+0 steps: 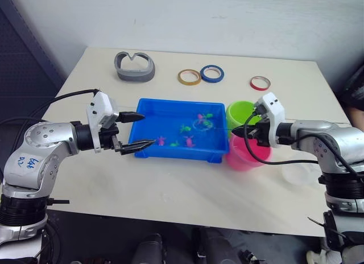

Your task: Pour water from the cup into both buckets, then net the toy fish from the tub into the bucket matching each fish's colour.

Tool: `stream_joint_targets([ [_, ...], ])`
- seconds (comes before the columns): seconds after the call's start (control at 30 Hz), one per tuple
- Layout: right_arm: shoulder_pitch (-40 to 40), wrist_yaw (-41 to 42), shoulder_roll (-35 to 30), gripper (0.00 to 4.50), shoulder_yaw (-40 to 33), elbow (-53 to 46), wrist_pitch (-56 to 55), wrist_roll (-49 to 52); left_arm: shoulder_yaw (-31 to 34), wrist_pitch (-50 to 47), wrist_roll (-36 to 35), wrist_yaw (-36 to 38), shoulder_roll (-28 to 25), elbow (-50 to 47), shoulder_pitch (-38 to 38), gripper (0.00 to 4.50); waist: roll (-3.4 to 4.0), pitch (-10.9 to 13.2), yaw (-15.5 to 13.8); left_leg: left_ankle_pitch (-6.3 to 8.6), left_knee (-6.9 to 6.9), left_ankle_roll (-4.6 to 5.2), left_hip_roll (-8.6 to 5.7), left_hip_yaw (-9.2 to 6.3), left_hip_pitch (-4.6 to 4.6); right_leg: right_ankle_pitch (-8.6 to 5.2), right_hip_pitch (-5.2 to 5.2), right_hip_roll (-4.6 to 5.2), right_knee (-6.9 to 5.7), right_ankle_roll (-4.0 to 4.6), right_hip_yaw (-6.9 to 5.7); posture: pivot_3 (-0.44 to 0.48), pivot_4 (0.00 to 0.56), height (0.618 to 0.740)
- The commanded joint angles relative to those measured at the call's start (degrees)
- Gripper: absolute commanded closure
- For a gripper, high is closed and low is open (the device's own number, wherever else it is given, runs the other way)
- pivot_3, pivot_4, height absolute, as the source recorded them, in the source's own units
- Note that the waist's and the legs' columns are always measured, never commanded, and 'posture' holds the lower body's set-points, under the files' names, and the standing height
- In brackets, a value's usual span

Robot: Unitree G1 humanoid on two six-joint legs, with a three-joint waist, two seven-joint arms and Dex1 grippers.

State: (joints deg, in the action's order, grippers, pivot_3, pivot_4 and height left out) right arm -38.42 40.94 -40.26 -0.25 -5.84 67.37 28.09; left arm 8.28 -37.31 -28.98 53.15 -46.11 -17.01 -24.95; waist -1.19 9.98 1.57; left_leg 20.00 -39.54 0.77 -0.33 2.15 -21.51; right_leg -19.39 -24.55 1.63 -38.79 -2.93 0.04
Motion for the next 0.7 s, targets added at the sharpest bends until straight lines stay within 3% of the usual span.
stream_joint_targets([
  [0.03, -1.21, 0.36, -0.33, 4.50, -0.50, -0.72, -0.53, 0.48, 0.88, 1.02, -0.35, -0.56, -0.36, -1.01, -0.85, 0.06, 0.00, 0.00, 0.00, 0.00, 0.00, 0.00, 0.00, 0.00, 0.00, 0.00, 0.00, 0.00, 0.00, 0.00, 0.00, 0.000, 0.150, 0.740],
  [0.7, -2.13, 1.39, -0.69, 4.50, 2.04, 0.14, -0.94, 0.26, 0.99, 2.93, 0.27, -0.86, -0.80, 0.84, -1.13, 0.06, 0.00, 0.00, 0.01, 0.00, 0.01, 0.00, 0.00, 0.00, 0.00, 0.00, 0.00, 0.00, 0.01, 0.00, 0.00, 0.000, 0.150, 0.740],
])
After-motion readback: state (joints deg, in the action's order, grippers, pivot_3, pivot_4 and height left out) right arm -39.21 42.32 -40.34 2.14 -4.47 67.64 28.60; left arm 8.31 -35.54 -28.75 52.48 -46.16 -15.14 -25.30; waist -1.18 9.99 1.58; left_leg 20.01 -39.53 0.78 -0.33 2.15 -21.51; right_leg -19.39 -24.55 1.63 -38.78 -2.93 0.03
